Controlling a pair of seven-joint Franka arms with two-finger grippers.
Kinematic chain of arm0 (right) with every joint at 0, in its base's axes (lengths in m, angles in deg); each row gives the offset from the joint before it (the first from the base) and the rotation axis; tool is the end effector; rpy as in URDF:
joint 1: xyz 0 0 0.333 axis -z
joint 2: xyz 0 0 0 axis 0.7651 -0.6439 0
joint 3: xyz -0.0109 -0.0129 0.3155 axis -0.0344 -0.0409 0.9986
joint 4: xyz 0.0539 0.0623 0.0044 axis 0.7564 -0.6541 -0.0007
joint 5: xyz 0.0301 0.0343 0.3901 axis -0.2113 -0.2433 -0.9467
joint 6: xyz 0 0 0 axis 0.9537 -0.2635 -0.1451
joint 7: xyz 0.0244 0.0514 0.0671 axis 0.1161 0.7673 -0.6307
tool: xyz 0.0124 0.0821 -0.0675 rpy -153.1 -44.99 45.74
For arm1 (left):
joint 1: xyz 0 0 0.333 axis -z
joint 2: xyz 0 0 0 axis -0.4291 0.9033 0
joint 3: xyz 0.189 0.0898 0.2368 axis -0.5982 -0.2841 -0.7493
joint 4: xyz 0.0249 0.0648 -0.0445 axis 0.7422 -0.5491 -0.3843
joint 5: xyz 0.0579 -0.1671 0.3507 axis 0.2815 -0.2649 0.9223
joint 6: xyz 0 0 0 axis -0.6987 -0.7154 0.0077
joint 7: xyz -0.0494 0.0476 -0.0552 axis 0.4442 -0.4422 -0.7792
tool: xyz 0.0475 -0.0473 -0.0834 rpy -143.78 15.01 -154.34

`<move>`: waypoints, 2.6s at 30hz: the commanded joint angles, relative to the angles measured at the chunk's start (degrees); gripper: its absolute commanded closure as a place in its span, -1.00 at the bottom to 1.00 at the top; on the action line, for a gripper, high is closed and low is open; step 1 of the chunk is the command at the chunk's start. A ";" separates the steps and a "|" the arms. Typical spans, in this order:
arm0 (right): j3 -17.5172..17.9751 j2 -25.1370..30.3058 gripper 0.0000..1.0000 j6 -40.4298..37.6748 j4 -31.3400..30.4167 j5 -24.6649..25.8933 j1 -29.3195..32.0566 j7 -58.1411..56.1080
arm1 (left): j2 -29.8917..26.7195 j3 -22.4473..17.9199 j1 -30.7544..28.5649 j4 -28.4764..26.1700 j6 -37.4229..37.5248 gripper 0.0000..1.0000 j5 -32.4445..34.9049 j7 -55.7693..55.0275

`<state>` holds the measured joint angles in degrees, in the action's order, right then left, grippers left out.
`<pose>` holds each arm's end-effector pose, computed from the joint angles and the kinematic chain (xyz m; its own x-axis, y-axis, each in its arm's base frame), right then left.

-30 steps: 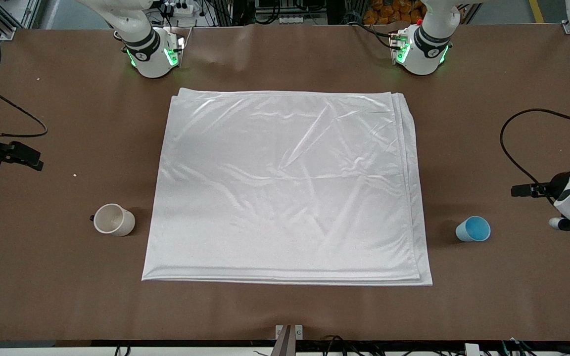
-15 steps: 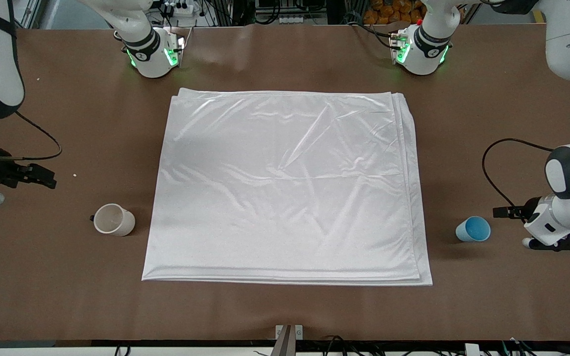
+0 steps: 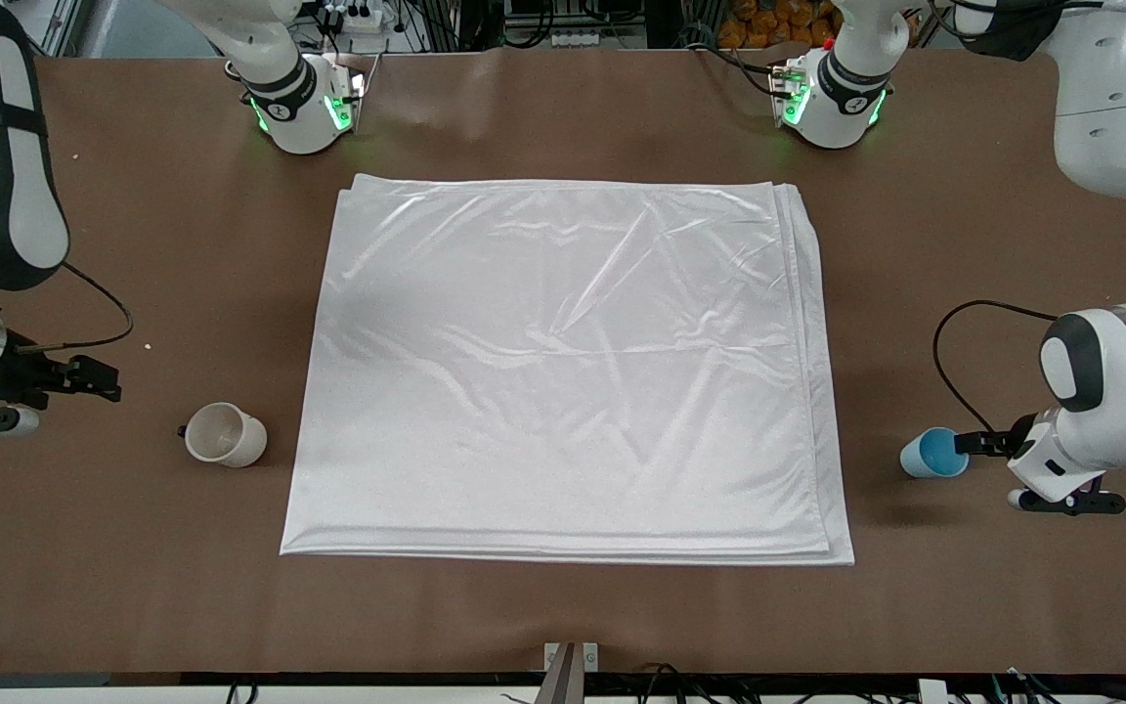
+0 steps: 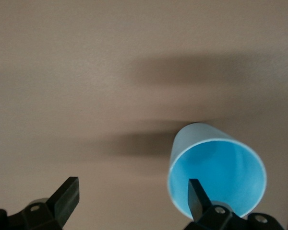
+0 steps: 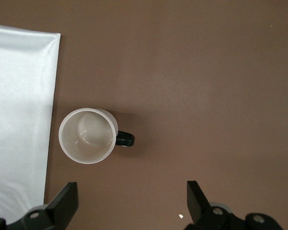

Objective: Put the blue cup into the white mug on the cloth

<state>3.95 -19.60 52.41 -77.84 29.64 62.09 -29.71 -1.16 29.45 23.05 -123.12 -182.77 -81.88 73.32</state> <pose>0.6354 -0.1060 0.4155 0.9879 0.1469 0.0497 0.1447 -0.9884 0.0468 0.7039 0.0918 0.2569 0.9968 -0.0276 -0.0756 -0.0328 -0.9972 -0.0679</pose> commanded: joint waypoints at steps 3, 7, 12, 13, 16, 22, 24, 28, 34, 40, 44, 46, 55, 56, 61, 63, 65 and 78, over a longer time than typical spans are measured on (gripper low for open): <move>0.59 0.28 -1.00 2.89 -2.78 0.34 0.31 -6.43 | 1.52 -0.14 0.43 1.26 -0.50 -1.00 -1.52 -1.22; 0.59 -0.60 -1.00 2.97 -2.87 0.34 0.22 -10.48 | 2.40 -0.14 0.43 1.26 -2.08 -1.00 -1.78 -1.31; 0.59 -1.39 -1.00 2.97 -2.87 0.34 -0.13 -15.23 | 3.10 -0.14 1.04 1.26 -2.26 0.03 -2.40 -2.71; 0.59 -1.65 -1.00 2.98 -2.95 0.34 -0.22 -16.02 | 3.11 -0.14 1.13 1.26 -2.35 0.28 -2.49 -3.32; 0.59 -2.35 -1.00 3.06 -2.87 0.34 -0.57 -19.62 | 3.11 -0.14 1.13 1.17 -2.35 0.93 -2.49 -4.56; 0.68 -3.94 -1.00 4.29 -2.87 0.34 -0.57 -27.09 | 3.11 -0.14 1.22 1.09 -2.35 1.00 -2.49 -4.65; 0.68 -4.38 -1.00 4.64 -2.87 0.34 -0.57 -28.76 | 3.11 -0.14 1.22 1.09 -2.35 1.00 -2.49 -4.65; 0.77 -5.34 -1.00 5.61 -2.87 0.43 -1.10 -34.11 | 2.93 -0.14 1.22 1.09 -2.35 1.00 -2.49 -4.56; 0.77 -6.84 -1.00 6.32 -2.87 0.43 -1.36 -39.40 | 2.32 -0.05 1.22 1.26 -2.26 1.00 -2.49 -4.30; 0.77 -8.42 -1.00 7.36 -2.87 0.43 -1.63 -46.16 | 1.00 -0.14 1.22 1.26 -2.26 1.00 -2.49 -4.30; 0.77 -9.65 -1.00 8.86 -2.78 0.34 -1.19 -51.43 | 0.73 -0.14 1.13 1.35 -2.26 1.00 -2.49 -4.12; 0.77 -10.00 -1.00 9.13 -2.78 0.25 -0.93 -53.89 | 0.47 -0.14 1.05 1.35 -2.26 1.00 -2.49 -3.95; 0.77 -12.02 -1.00 11.41 -2.78 0.16 -0.66 -63.21 | -1.38 -0.22 0.78 1.35 -2.26 1.00 -2.40 -4.12; 0.77 -12.29 -1.00 11.93 -2.78 0.25 -0.66 -63.74 | -1.46 -0.22 0.69 1.35 -2.26 1.00 -2.40 -4.12; 0.77 -12.99 -1.00 12.56 -2.69 0.25 -0.13 -65.76 | -2.08 -0.22 0.34 1.26 -2.26 1.00 -2.05 -3.51; 0.77 -13.25 -1.00 12.64 -2.60 0.25 -0.13 -67.00 | -2.08 -0.22 0.25 1.09 -2.17 1.00 -2.05 -3.33; 0.77 -13.60 -1.00 12.82 -2.60 0.34 -0.22 -67.96 | -2.17 -0.22 0.25 1.17 -2.17 1.00 -2.05 -3.42; 0.77 -15.63 -1.00 15.37 -2.87 0.43 -0.22 -74.55 | -2.34 -0.22 0.60 1.09 -1.82 1.00 -2.31 -3.86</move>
<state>4.23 -34.79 67.39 -80.85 29.64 61.23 -101.77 -2.14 29.31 23.38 -120.97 -185.07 -83.75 69.38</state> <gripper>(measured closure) 0.000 0.952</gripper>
